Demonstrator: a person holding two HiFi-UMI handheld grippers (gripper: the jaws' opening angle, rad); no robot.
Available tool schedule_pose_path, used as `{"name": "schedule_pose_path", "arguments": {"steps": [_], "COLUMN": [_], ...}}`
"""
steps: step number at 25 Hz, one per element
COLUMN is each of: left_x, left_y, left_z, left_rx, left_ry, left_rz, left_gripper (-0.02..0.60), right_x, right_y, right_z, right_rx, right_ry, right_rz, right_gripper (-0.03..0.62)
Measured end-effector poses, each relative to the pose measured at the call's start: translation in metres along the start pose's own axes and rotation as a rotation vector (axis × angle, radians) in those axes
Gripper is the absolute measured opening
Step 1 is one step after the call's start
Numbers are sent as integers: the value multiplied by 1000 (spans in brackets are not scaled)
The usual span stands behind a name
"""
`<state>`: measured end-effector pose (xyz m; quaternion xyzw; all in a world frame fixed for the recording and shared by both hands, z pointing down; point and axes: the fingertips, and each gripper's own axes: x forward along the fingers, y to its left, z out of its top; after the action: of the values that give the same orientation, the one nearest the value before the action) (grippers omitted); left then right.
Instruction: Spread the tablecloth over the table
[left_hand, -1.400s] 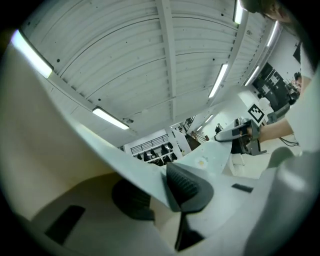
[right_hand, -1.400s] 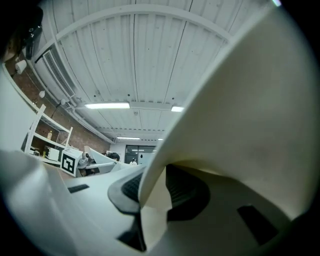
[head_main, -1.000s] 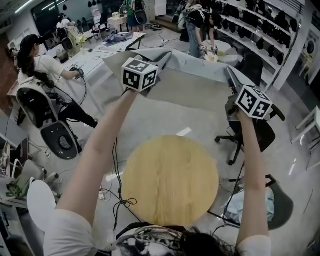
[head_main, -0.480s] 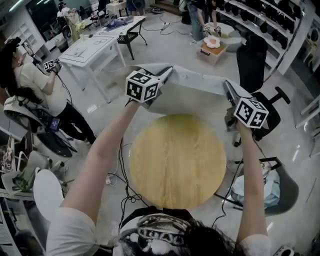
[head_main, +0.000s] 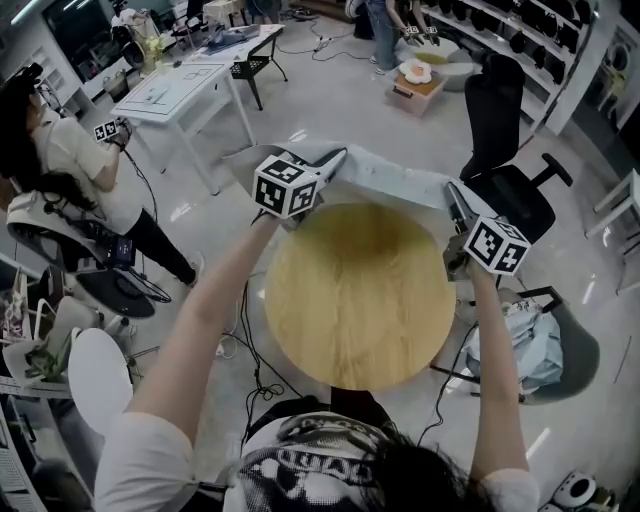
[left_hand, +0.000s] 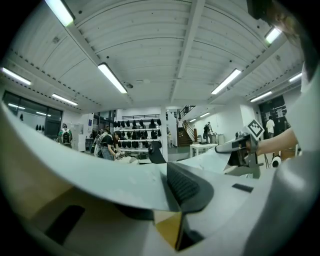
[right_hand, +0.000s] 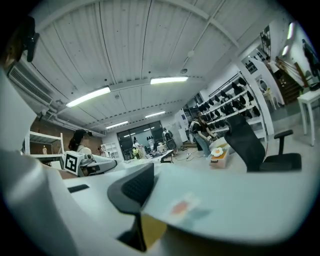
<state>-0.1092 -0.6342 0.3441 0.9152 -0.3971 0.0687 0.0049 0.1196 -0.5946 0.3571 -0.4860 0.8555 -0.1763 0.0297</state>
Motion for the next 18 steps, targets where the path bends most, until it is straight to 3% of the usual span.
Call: {"name": "schedule_pose_path", "arguments": {"steps": [10, 18], "left_x": [-70, -139], "left_y": [-41, -81], "left_z": [-49, -98], "left_rx": [-82, -204], "left_ry": [30, 40], "left_rz": [-41, -54], "left_gripper": [80, 80], "right_x": [-61, -118], "right_y": [46, 88], "right_z": [-73, -134], "right_rx": [124, 249], "right_ry": [14, 11], "right_rz": [-26, -53], "right_gripper": [75, 72]}}
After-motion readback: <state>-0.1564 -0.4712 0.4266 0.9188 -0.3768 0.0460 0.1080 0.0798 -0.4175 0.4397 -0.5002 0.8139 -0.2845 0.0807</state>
